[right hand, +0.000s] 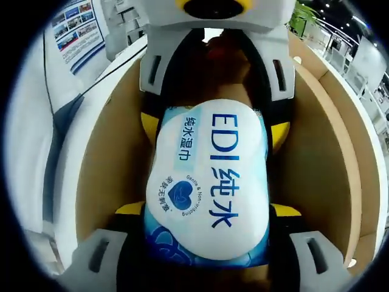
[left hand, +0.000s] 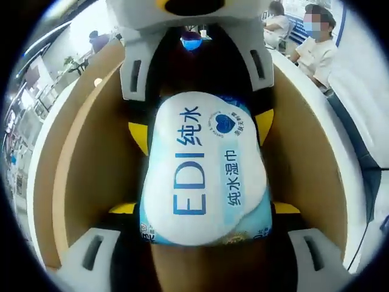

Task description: Operate the shoe box by opening the lid, removing the specified soft item, and placing it in the target area until the item is outside and the box remains undamaged.

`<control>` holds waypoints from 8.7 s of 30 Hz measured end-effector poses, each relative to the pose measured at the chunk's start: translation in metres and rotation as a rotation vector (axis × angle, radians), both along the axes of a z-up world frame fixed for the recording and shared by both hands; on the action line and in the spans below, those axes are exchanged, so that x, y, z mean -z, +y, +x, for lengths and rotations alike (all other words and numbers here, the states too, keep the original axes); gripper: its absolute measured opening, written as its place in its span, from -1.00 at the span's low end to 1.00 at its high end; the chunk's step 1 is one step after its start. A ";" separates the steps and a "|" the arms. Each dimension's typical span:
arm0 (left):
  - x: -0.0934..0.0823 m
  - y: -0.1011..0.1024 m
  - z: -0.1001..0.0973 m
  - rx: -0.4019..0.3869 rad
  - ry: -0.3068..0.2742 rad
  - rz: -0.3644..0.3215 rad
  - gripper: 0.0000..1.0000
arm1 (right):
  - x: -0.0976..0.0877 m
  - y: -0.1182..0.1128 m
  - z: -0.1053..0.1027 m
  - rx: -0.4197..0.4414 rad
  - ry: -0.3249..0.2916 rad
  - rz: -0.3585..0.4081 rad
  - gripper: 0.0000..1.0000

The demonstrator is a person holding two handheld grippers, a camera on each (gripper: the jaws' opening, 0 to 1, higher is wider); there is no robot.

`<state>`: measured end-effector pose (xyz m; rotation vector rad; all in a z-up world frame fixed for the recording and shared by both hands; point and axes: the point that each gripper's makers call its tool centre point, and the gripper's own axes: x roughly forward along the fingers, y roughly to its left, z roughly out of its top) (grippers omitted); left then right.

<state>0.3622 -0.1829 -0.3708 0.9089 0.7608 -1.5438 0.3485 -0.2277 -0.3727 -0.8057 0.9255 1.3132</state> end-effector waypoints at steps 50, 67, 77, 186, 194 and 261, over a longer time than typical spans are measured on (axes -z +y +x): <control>-0.071 0.003 0.000 -0.006 -0.199 0.008 0.36 | -0.063 0.003 0.006 -0.064 -0.128 -0.042 0.29; -0.114 0.008 -0.016 -0.006 -0.272 -0.012 0.36 | -0.111 0.008 -0.010 -0.070 -0.212 -0.071 0.27; -0.134 0.006 -0.029 0.013 -0.295 -0.032 0.35 | -0.131 0.006 -0.024 -0.050 -0.242 -0.091 0.26; -0.009 0.032 -0.179 -0.059 -0.029 0.008 0.35 | -0.027 0.034 -0.171 -0.097 -0.050 -0.066 0.22; -0.009 0.032 -0.179 -0.057 -0.028 0.003 0.35 | -0.030 0.028 -0.171 -0.074 -0.053 -0.067 0.25; -0.010 -0.048 -0.184 -0.044 -0.033 0.006 0.36 | -0.106 -0.093 -0.196 0.514 -0.242 0.080 0.45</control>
